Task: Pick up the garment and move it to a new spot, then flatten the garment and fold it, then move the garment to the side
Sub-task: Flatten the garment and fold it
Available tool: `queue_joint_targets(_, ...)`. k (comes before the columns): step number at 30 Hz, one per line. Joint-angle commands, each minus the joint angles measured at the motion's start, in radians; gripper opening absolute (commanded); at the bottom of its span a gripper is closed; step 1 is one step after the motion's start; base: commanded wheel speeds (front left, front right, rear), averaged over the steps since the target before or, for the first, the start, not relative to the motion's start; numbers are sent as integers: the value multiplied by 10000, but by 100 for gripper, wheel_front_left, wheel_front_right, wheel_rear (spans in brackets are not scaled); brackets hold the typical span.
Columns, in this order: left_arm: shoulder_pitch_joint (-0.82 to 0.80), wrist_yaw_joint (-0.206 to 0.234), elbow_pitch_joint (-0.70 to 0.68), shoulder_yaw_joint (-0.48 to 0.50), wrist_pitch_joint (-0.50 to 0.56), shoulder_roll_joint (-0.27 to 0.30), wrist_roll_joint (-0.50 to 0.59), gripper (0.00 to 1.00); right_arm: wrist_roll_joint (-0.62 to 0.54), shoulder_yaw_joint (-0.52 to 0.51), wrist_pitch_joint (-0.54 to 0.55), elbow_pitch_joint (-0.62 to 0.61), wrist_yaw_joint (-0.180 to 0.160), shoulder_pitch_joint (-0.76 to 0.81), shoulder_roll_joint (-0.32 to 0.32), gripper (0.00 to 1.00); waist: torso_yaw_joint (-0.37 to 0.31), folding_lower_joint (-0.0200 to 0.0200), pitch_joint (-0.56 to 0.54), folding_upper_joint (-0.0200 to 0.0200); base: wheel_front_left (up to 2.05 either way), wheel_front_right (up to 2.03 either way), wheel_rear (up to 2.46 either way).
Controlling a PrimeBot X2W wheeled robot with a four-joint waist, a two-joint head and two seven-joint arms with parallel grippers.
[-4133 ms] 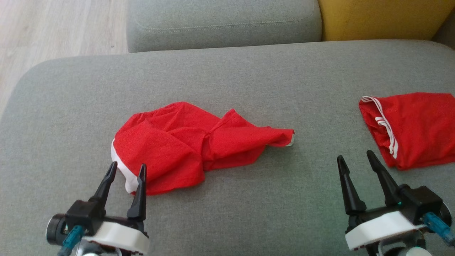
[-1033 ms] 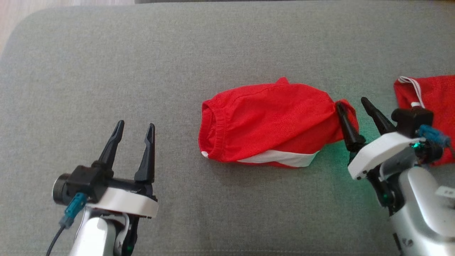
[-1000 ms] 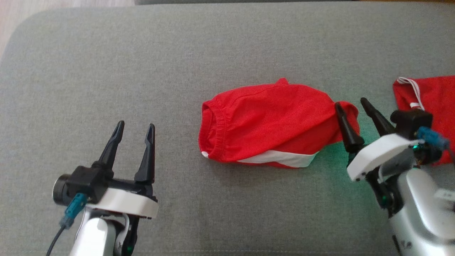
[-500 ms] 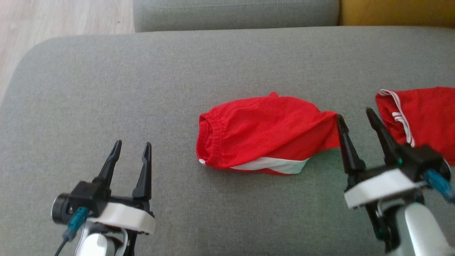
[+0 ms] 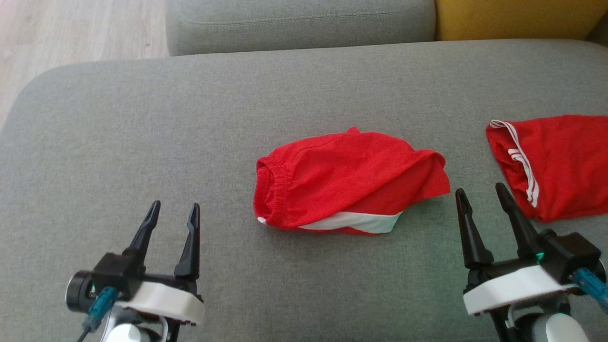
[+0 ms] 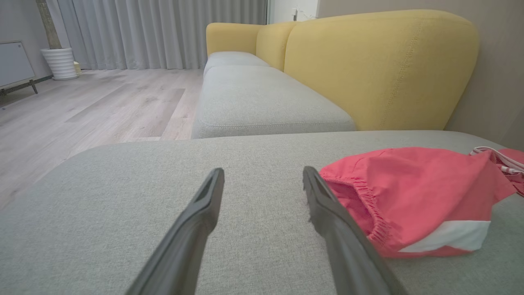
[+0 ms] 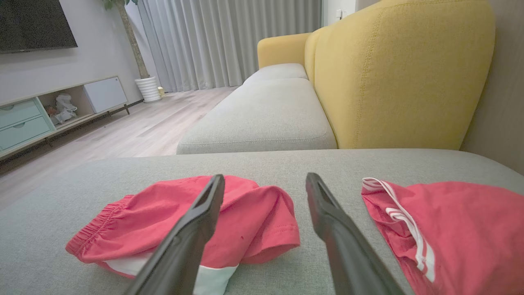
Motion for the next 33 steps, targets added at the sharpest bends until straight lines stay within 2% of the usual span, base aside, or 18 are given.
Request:
queue_joint_targets(1,-217,85,-410,330,-1,141,-15,100,84,258,12,-393,65,-184,-40,100,-7,0,1,0,0,0,0)
queue_joint_targets(9,-282,62,-439,196,98,217,-33,100,103,302,87,-396,65,-184,-15,100,-40,0,26,0,0,0,0)
queue_joint_targets(18,-1172,-465,-204,-535,450,134,-179,100,112,409,121,-421,65,-341,-4,100,-233,0,398,0,0,0,0)
queue_joint_targets(24,-2144,-784,779,-1261,1337,60,-533,100,107,552,129,-427,65,-529,0,100,-654,0,833,0,0,0,0)
queue_joint_targets(30,-2756,-885,2031,-1534,2370,152,-1042,100,244,580,64,-348,65,-662,1,100,-995,0,1116,0,0,0,0)
queue_joint_targets(33,-2901,-923,2301,-1673,2583,172,-1435,0,340,502,7,-282,65,-667,2,100,-1045,0,1192,0,0,0,0)
